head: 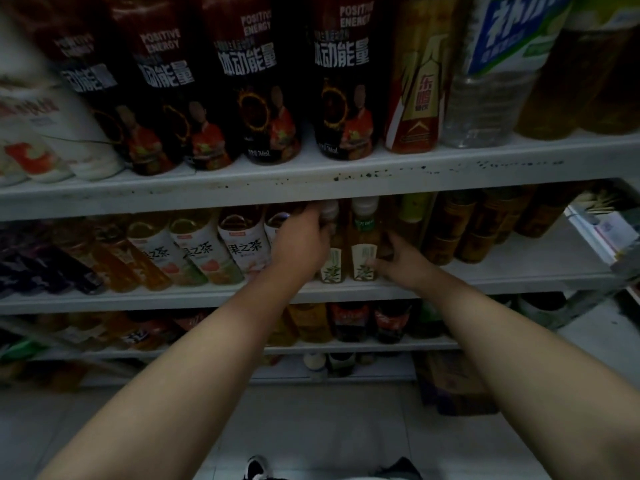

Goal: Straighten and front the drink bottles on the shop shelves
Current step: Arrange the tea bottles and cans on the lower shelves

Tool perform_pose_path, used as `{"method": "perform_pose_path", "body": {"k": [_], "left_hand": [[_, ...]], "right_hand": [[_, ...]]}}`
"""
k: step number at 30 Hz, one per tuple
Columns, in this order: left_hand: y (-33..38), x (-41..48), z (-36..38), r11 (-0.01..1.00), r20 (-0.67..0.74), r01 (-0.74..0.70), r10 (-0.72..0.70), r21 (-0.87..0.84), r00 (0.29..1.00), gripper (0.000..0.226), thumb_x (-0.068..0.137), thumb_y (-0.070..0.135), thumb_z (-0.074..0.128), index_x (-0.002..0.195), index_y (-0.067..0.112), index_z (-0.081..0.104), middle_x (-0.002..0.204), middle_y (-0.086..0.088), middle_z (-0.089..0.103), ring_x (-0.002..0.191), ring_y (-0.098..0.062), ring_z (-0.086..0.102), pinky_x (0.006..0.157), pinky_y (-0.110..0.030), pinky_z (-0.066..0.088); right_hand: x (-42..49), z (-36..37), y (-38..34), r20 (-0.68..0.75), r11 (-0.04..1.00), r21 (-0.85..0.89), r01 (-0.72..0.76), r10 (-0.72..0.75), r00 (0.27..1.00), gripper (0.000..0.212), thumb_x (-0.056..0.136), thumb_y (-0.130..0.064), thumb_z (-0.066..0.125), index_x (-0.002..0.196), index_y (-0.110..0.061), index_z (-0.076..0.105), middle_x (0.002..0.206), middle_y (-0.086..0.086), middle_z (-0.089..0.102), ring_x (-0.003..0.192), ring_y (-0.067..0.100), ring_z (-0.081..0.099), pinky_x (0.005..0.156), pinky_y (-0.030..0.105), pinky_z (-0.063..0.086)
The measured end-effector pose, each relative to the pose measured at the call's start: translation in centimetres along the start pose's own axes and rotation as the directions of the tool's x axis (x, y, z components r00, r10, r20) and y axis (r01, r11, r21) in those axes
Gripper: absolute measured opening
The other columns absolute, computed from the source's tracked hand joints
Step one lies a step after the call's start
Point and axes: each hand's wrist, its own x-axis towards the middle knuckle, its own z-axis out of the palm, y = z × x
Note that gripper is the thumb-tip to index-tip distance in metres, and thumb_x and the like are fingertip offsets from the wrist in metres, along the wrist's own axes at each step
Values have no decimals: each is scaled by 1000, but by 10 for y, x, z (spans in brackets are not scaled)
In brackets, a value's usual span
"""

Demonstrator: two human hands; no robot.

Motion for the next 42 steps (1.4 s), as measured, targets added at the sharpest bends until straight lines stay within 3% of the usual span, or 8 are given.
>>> {"method": "perform_pose_path", "body": {"k": [5,11,13,15,20,28,34,42], "left_hand": [[-1,-2,0,1000,-28,-23,23,-8,999,36,89,25,61,122,13,53,111,-15,65,98,-37,61,76,-41,52],[4,-12,4,1000,-72,-18,20,25,997,43,87,28,62,125,15,50,118,-12,57,105,-32,56,77,-38,47],[7,-18,5,999,-97,-18,20,28,995,43,86,28,60,127,18,48,119,-10,54,104,-31,55,76,-40,50],[10,-22,5,999,-116,-32,35,28,993,47,86,26,60,131,20,46,121,-9,52,104,-30,56,73,-38,49],[11,-30,5,1000,-126,-23,23,2,992,58,86,29,60,139,24,38,132,-6,44,109,-28,52,71,-34,45],[14,-35,3,999,-115,38,-40,-19,993,61,86,33,58,140,19,34,141,-9,35,117,-29,47,83,-39,47],[17,-32,5,1000,-95,8,-9,-11,995,58,85,32,57,138,24,35,134,-4,38,112,-25,49,72,-28,37],[14,-28,5,1000,-93,21,-23,-18,995,54,84,32,59,132,29,37,131,-4,38,108,-28,52,70,-30,39]], "right_hand": [[-17,-7,-14,-11,991,-59,117,-118,993,61,82,-31,71,136,-26,43,122,-9,55,112,6,51,90,23,40],[-39,-49,-61,-463,814,-576,74,-399,791,4,83,-11,56,80,-9,54,77,11,54,74,30,56,62,29,37],[-35,-57,-75,-466,764,-644,-19,-373,802,12,86,-12,56,75,-8,53,70,11,53,71,33,59,58,30,36],[-28,-59,-82,-426,733,-676,-71,-311,850,17,92,-16,55,99,-3,62,96,18,64,91,36,61,68,33,44],[-17,-59,-98,-391,880,-454,-139,-57,919,44,96,-28,53,137,-17,44,140,10,47,128,31,42,105,40,33],[-24,-52,-93,-359,764,-629,-146,-119,926,36,96,-27,50,128,-12,51,126,14,55,114,33,53,92,39,46],[-12,-41,-90,-199,894,-444,59,-162,967,45,91,-18,57,134,-14,46,133,15,51,122,31,46,105,37,33],[0,-52,-84,-173,871,-488,51,-154,973,65,77,-29,74,135,-25,44,136,8,50,126,28,44,108,38,33]]}}
